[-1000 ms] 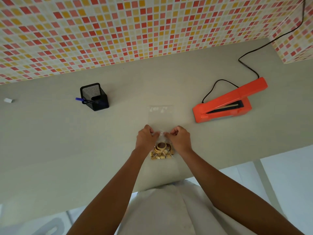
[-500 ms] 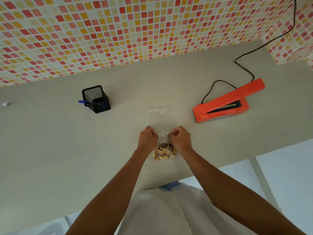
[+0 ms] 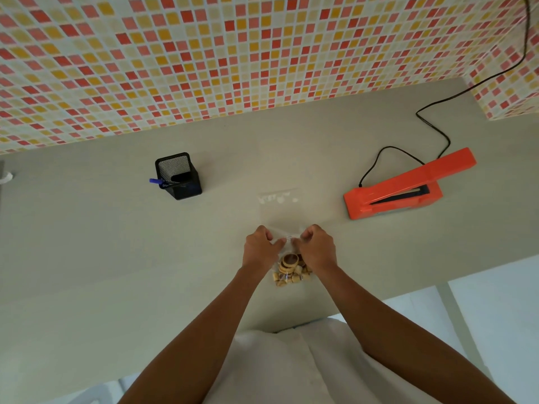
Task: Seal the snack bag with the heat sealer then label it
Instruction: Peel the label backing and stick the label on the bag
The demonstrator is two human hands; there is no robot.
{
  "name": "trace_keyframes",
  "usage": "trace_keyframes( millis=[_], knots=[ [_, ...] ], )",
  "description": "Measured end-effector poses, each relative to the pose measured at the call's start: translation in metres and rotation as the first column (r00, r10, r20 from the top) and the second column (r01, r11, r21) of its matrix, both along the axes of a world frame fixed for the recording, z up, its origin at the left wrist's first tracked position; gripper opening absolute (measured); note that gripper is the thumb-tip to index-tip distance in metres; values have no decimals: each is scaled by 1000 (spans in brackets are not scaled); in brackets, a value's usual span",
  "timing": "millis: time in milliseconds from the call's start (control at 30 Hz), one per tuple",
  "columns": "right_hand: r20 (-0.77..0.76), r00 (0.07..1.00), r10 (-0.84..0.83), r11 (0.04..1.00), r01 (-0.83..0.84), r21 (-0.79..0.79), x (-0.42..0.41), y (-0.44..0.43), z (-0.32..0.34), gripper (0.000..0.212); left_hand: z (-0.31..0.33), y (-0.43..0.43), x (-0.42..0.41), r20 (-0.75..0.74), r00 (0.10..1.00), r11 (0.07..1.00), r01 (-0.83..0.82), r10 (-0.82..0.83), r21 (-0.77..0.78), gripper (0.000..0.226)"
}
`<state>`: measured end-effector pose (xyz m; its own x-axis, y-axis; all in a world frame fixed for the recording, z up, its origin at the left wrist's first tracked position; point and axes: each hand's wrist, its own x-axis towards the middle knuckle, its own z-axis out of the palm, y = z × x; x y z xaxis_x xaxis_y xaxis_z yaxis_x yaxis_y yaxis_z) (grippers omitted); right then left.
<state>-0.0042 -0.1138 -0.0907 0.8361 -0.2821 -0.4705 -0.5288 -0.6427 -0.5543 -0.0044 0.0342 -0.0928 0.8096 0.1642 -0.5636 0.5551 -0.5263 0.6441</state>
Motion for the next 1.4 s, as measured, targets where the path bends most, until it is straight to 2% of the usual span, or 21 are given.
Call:
trace_keyframes(
  millis=[200,300,400,467,567,667,733,867,1033,1233,1400],
  knots=[
    [-20,1000,-18,999,19,46,1,-5,2,10,2,1,7,-46,997,997,64,-62,33,13],
    [-22,1000,-11,998,13,68,-2,-8,6,13,5,8,6,21,997,992,69,-71,101,7],
    [-36,999,-20,998,22,52,-11,-17,9,22,2,25,1,-35,997,981,69,-64,184,35],
    [-82,997,-15,999,18,37,-17,-23,7,26,0,35,-4,-147,979,969,167,-141,183,50],
    [-109,993,50,997,-44,56,-17,-23,4,23,3,37,-10,-216,947,968,249,-239,16,41],
    [-61,996,72,993,-66,95,-1,-14,8,16,9,33,-6,-191,969,988,147,-155,-55,7],
    [-27,998,62,992,-59,115,17,-8,14,14,12,35,5,-156,987,997,22,-34,-75,13],
    [40,996,80,987,-85,134,63,5,22,13,23,48,38,-107,985,981,-146,133,-125,8],
    [127,990,58,979,-82,189,121,26,22,8,32,62,93,7,974,966,-224,227,-132,13],
    [127,989,75,981,-96,170,167,41,15,11,20,69,139,19,971,969,-238,239,-64,28],
    [120,987,103,986,-117,121,189,50,8,15,10,79,162,27,973,973,-230,230,-8,19]
  ],
)
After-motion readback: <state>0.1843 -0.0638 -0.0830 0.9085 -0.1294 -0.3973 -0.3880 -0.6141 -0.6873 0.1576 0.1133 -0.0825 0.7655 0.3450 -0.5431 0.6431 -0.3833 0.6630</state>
